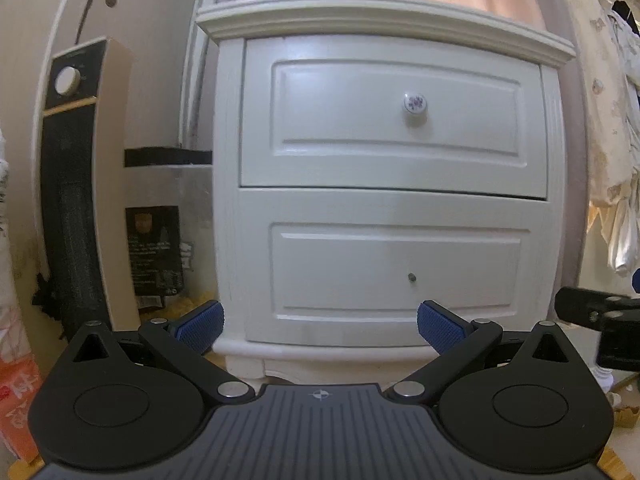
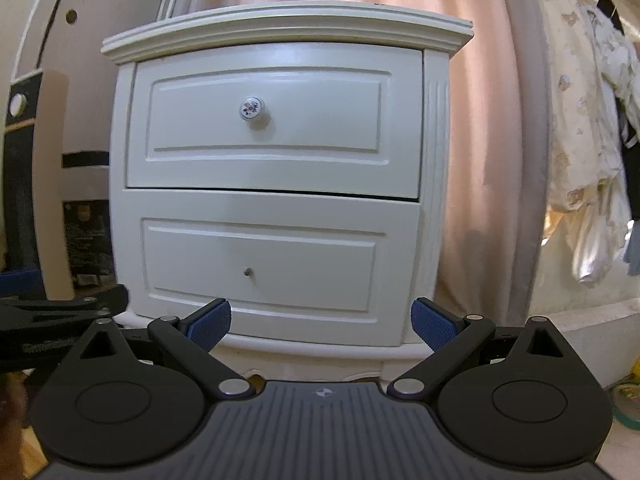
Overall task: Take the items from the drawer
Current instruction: 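Move the left tool toward the small knob of the lower drawer, then close the left gripper on the lower drawer's small metal knob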
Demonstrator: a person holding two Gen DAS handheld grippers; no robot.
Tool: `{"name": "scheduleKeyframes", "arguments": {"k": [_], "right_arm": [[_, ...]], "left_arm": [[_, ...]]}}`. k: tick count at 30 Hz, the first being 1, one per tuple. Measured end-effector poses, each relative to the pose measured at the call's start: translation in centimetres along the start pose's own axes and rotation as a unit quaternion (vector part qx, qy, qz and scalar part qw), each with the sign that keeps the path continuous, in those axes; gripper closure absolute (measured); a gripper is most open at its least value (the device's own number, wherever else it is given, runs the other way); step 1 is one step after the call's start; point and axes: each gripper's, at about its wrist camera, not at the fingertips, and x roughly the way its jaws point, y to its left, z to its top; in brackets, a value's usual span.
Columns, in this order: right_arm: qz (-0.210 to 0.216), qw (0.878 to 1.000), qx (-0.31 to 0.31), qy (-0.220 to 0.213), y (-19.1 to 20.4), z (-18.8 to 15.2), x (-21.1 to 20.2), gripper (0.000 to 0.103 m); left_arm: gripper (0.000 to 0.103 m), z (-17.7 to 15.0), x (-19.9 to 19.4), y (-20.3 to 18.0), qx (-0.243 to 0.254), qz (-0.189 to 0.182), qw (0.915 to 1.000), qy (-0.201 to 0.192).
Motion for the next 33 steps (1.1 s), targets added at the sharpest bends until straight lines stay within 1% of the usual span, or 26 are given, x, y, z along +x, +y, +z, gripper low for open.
{"name": "scheduleKeyframes", "arguments": {"k": [2, 4, 7, 12, 14, 17, 20, 22, 25, 27, 30, 32, 33], "right_arm": [[0.007, 1.0, 0.004, -0.003, -0.3, 0.0, -0.1, 0.0], [0.008, 1.0, 0.004, -0.008, -0.5, 0.0, -0.2, 0.0], [0.002, 1.0, -0.006, -0.015, -0.6, 0.1, -0.4, 0.0], [-0.008, 1.0, -0.002, -0.021, -1.5, 0.1, -0.5, 0.0], [-0.013, 1.0, 0.0, -0.02, -2.0, 0.0, -0.4, 0.0], [-0.021, 1.0, -0.002, -0.014, -2.6, -0.2, -0.2, 0.0], [-0.032, 0.999, -0.004, -0.013, -3.3, -0.4, 0.0, 0.0], [-0.037, 0.999, -0.002, -0.012, -3.7, -0.5, 0.2, 0.0], [-0.041, 0.999, 0.001, -0.005, -4.2, -0.8, 0.7, 0.0], [-0.043, 0.999, 0.001, -0.001, -4.4, -1.1, 1.0, 0.0], [-0.045, 0.999, 0.004, 0.003, -4.7, -1.4, 1.5, 0.0], [-0.046, 0.999, 0.006, 0.005, -4.9, -1.5, 1.6, 0.0], [-0.046, 0.999, 0.006, 0.006, -4.9, -1.6, 1.7, 0.0]], "left_arm": [[0.0, -0.1, 0.7, -0.3, 0.003, -0.007, 1.0, 0.0], [0.0, -0.3, 1.3, -1.0, 0.016, -0.003, 0.9998, -0.012], [0.0, -0.2, 2.6, -2.0, 0.029, -0.001, 0.9993, -0.021], [0.0, -0.3, 5.8, -3.9, 0.032, -0.016, 0.9992, -0.019], [0.0, -0.8, 7.1, -5.1, 0.04, -0.014, 0.9987, -0.029], [0.0, -1.4, 9.2, -7.1, 0.067, -0.004, 0.9969, -0.041], [0.0, -1.9, 10.6, -8.8, 0.08, 0.004, 0.994, -0.075], [0.0, -1.9, 11.4, -9.6, 0.079, -0.002, 0.9933, -0.084], [0.0, -1.6, 12.6, -10.4, 0.06, -0.014, 0.9956, -0.07], [0.001, -1.6, 13.3, -10.8, 0.045, -0.004, 0.997, -0.063], [0.008, -1.5, 14.2, -11.4, 0.037, 0.014, 0.9974, -0.06], [0.013, -1.4, 14.7, -11.7, 0.035, 0.012, 0.998, -0.052], [0.017, -1.4, 14.9, -11.8, 0.034, 0.01, 0.9982, -0.049]]}}
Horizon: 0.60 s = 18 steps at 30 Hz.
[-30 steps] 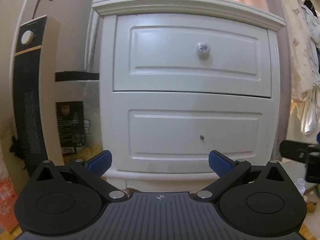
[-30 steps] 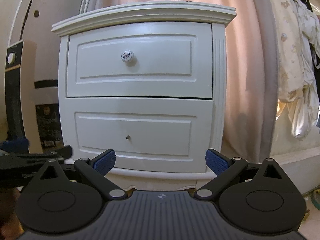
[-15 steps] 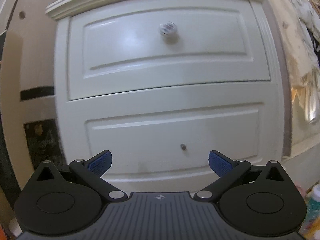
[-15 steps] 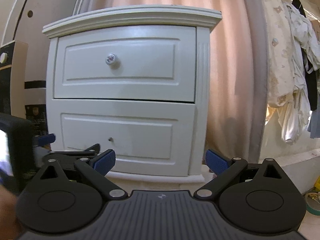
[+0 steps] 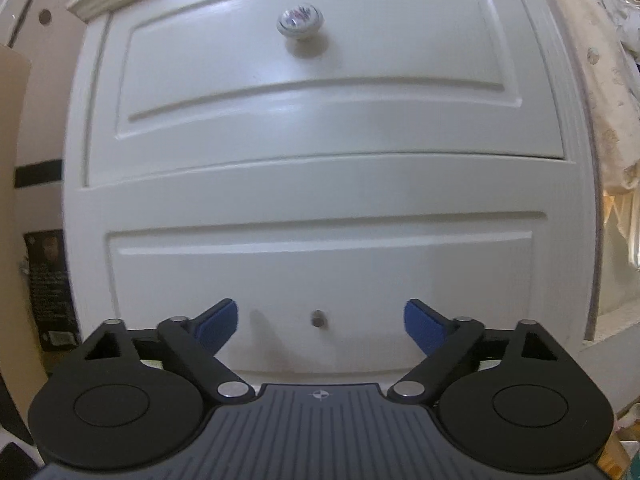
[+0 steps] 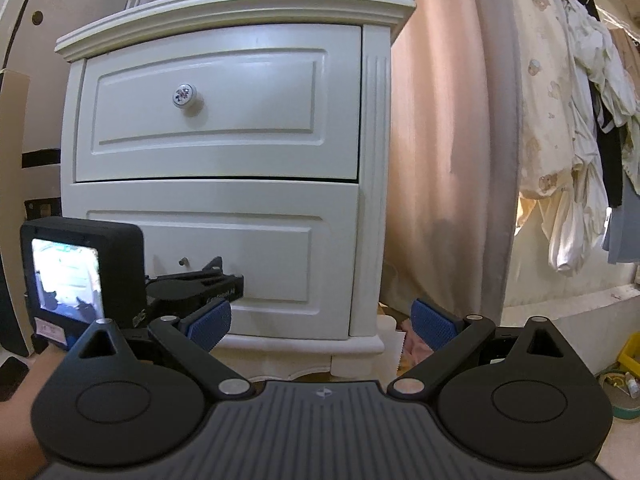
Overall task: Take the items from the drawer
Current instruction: 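Close the left gripper on the lower drawer's small metal knob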
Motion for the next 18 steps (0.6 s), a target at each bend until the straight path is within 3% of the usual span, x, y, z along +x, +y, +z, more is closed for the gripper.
{"name": "scheduleKeyframes", "arguments": {"k": [7, 12, 15, 18], "right_arm": [[0.0, 1.0, 0.008, 0.008, -0.7, -0.4, 0.7, 0.0], [0.003, 1.0, 0.011, 0.013, -1.1, -0.6, 1.2, 0.0], [0.004, 1.0, 0.012, 0.015, -1.2, -0.7, 1.3, 0.0], [0.004, 1.0, 0.012, 0.017, -1.3, -0.8, 1.4, 0.0]], "left_arm": [[0.03, -0.2, 0.9, -0.8, 0.014, 0.016, 0.9998, -0.002], [0.031, -0.3, 0.7, -0.7, -0.004, 0.019, 0.9997, -0.017], [0.031, -0.2, 0.6, -0.2, -0.042, 0.027, 0.9987, -0.013], [0.032, 0.0, 0.7, -0.1, -0.044, 0.026, 0.9987, -0.002]]}}
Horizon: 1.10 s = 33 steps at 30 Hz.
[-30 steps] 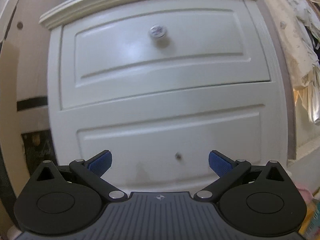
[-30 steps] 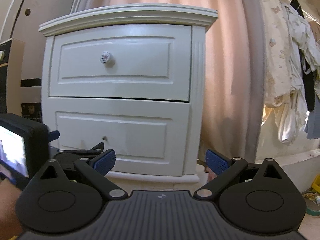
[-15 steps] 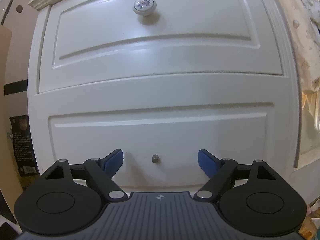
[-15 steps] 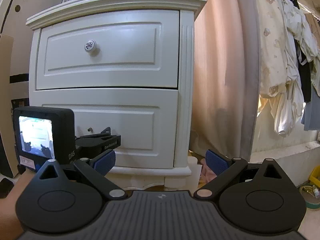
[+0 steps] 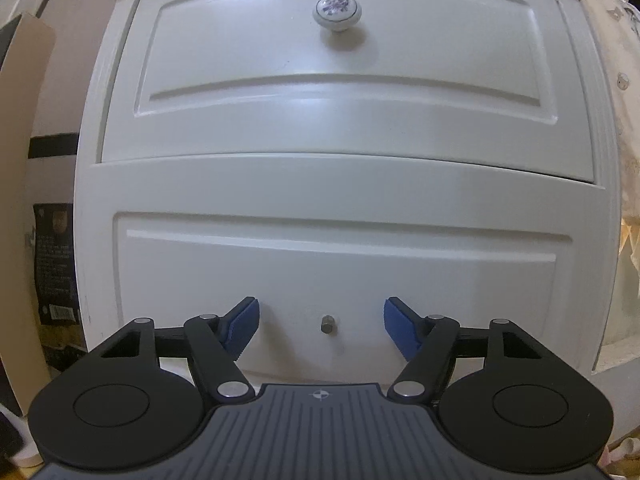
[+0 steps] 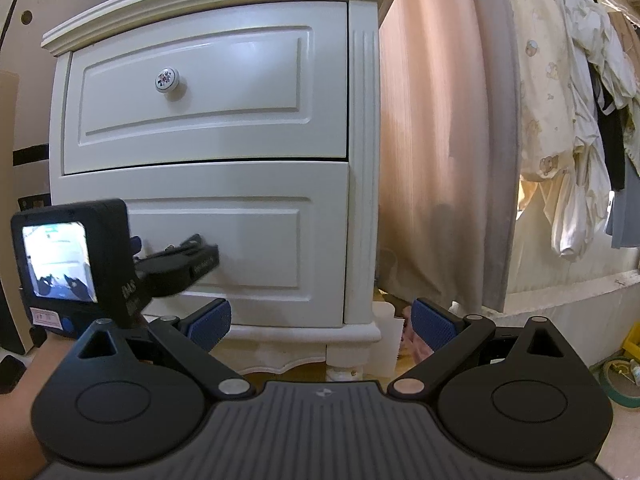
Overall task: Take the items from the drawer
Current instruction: 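Close the left gripper on the lower drawer's small metal knob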
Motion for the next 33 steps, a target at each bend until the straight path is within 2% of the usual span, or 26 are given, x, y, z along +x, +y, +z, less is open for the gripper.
{"name": "scheduleKeyframes", "arguments": {"k": [2, 4, 6, 15, 20, 21, 22, 26, 30, 33], "right_arm": [[-0.001, 1.0, 0.002, 0.001, -0.1, 0.0, 0.0, 0.0], [-0.001, 1.0, 0.003, 0.002, -0.1, 0.0, 0.1, 0.0], [-0.001, 1.0, 0.004, 0.002, -0.1, 0.0, 0.1, 0.0], [-0.003, 1.0, 0.002, 0.005, -0.2, -0.1, 0.0, 0.0], [-0.002, 1.0, 0.002, 0.006, -0.1, 0.0, 0.1, 0.0], [0.0, 1.0, 0.002, 0.008, 0.0, -0.1, 0.2, 0.0], [0.002, 1.0, 0.001, 0.011, 0.1, -0.1, 0.2, 0.0], [0.003, 1.0, -0.003, 0.011, 0.2, -0.3, 0.2, 0.0], [0.006, 1.0, 0.003, 0.004, 0.4, -0.7, 0.1, 0.0], [0.011, 1.0, 0.006, 0.002, 0.6, -0.8, -0.2, 0.0]], "left_arm": [[0.041, 0.0, -0.2, -0.5, 0.025, -0.004, 0.9997, -0.003], [0.066, -0.1, -0.3, -1.0, 0.04, -0.016, 0.9991, -0.001], [0.076, -0.1, -0.3, -1.2, 0.04, -0.02, 0.999, 0.005], [0.076, 0.0, -0.5, -1.3, 0.027, -0.015, 0.9993, 0.019], [0.092, 0.2, -0.4, -1.6, 0.015, -0.015, 0.9993, 0.03], [0.098, 0.3, -0.3, -1.5, 0.012, -0.013, 0.9993, 0.032], [0.099, 0.2, -0.3, -1.2, 0.006, -0.015, 0.9993, 0.035], [0.1, 0.3, -0.3, -0.8, 0.008, -0.025, 0.9989, 0.039], [0.101, -0.3, -0.3, 0.2, 0.045, -0.028, 0.9983, 0.023], [0.101, -0.3, -0.1, 0.7, 0.04, -0.038, 0.9981, 0.025]]}}
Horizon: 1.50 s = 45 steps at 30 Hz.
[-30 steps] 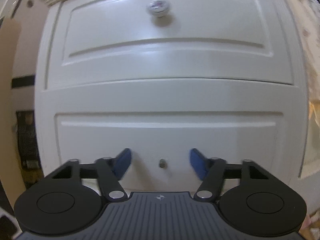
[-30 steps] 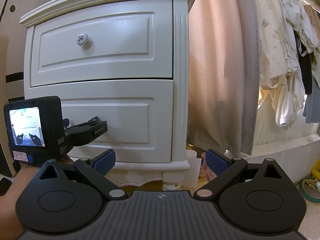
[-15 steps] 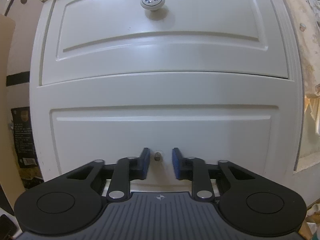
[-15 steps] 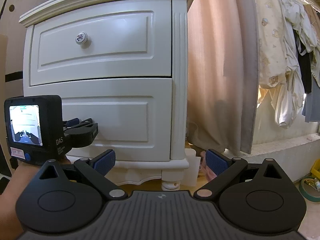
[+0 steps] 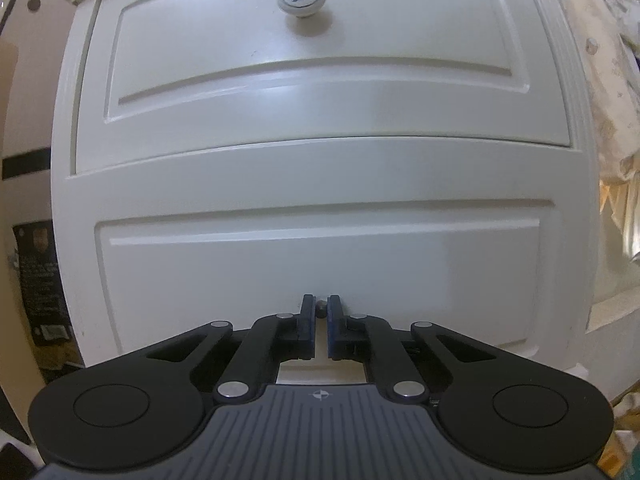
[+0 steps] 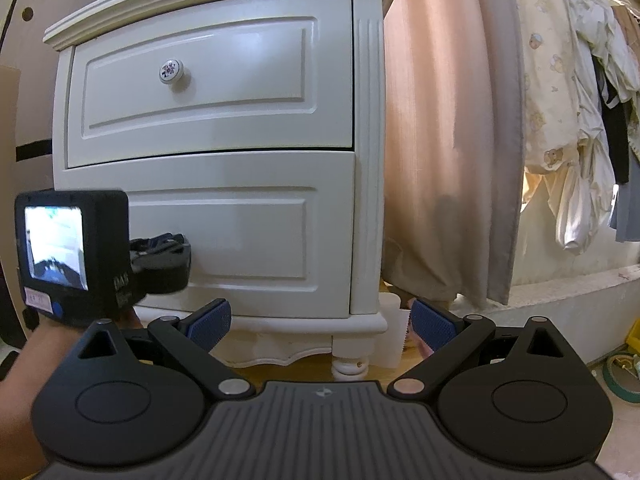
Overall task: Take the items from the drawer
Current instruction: 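Close the left gripper on the lower drawer's small metal knob, then pull the lower drawer open by its knob with the left gripper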
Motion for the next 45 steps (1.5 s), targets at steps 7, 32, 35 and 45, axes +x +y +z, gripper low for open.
{"name": "scheduleKeyframes", "arguments": {"k": [7, 32, 35, 45], "right_arm": [[0.003, 1.0, -0.003, 0.001, 0.3, -0.3, -0.6, 0.0], [0.01, 1.0, -0.004, -0.003, 0.0, 0.7, -2.1, 0.0], [0.011, 1.0, -0.005, -0.006, 0.0, 0.6, -2.4, 0.0], [0.013, 1.0, -0.007, -0.01, 0.0, 0.7, -3.0, 0.0]], "left_arm": [[0.101, -0.1, 0.7, 0.5, -0.01, -0.008, 0.9999, 0.006], [0.101, 1.7, -5.1, 0.0, -0.028, -0.026, 0.9992, 0.01], [0.101, 1.8, -5.7, 0.5, -0.03, -0.029, 0.9991, 0.009], [0.101, -0.6, -7.1, -0.3, -0.032, -0.022, 0.9992, 0.004]]}}
